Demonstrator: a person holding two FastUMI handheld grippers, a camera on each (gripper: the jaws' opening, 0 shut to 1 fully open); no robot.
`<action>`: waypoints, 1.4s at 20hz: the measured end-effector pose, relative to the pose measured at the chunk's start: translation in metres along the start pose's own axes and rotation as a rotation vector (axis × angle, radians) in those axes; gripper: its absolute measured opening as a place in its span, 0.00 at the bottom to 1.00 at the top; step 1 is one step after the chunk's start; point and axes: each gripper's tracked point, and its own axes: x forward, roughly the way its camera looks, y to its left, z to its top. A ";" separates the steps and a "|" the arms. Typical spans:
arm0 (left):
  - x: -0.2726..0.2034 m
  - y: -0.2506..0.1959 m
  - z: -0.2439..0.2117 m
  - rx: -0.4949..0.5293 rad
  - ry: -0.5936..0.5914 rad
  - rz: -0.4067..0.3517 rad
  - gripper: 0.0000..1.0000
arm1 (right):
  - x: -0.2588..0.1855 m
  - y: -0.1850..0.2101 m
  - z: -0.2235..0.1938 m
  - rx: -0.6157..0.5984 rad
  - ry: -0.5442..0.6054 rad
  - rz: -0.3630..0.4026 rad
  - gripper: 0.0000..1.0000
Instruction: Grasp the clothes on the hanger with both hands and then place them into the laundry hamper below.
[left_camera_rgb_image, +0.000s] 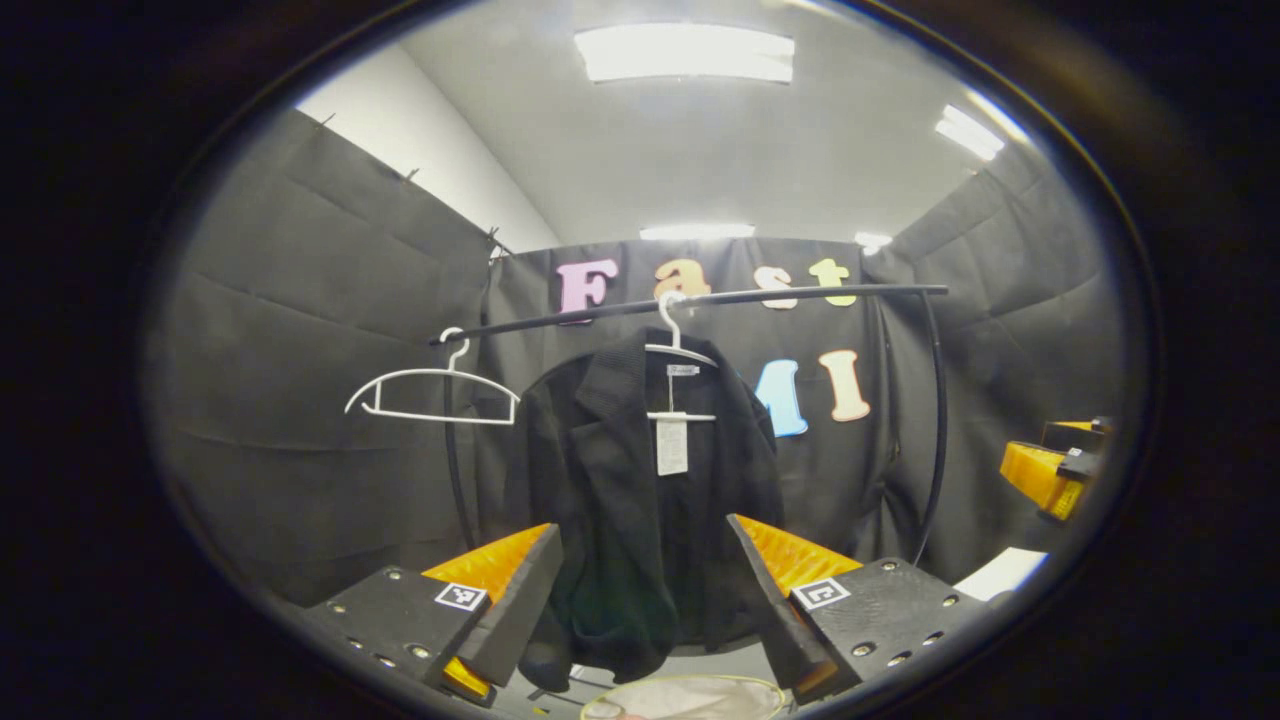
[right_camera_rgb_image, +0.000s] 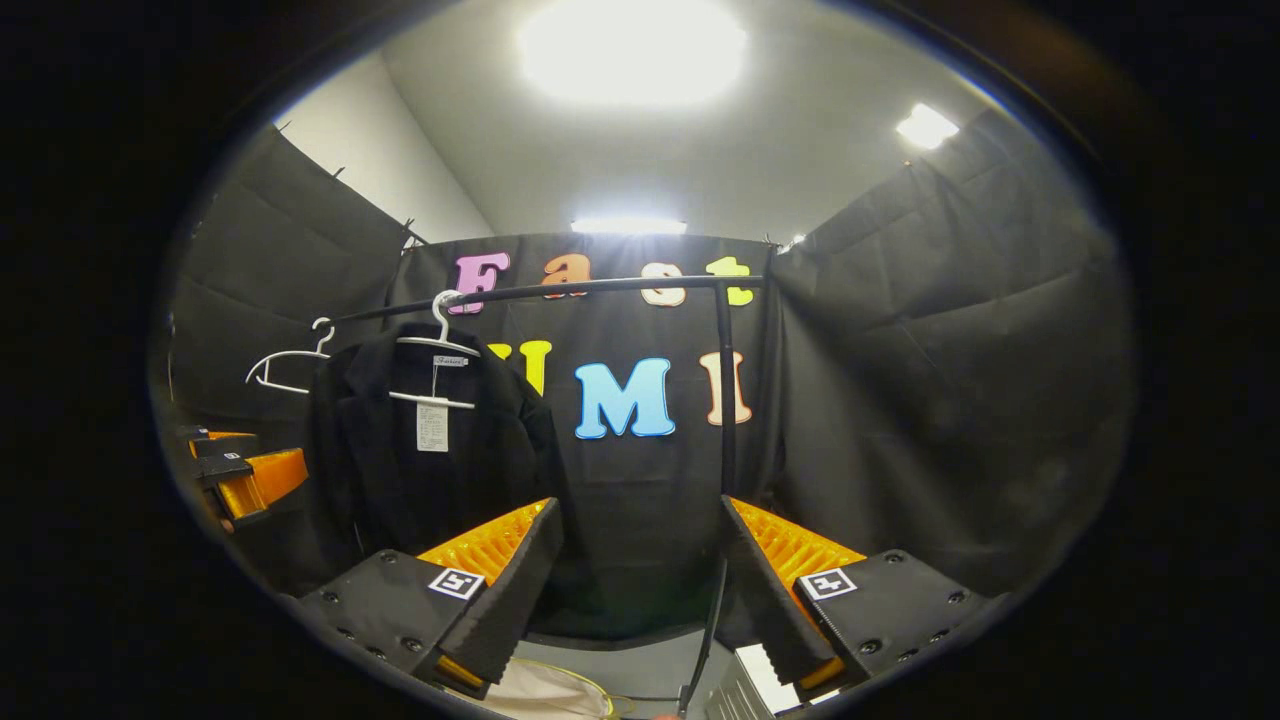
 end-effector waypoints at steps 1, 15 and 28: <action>0.001 0.001 0.000 0.004 -0.001 -0.001 0.94 | 0.001 0.002 -0.001 0.000 0.000 0.001 0.99; 0.031 0.024 -0.006 0.015 -0.011 -0.016 0.94 | 0.025 0.056 -0.013 0.053 0.037 0.057 0.99; 0.087 0.026 -0.003 0.010 -0.019 0.025 0.94 | 0.103 0.112 0.008 0.091 -0.016 0.208 0.98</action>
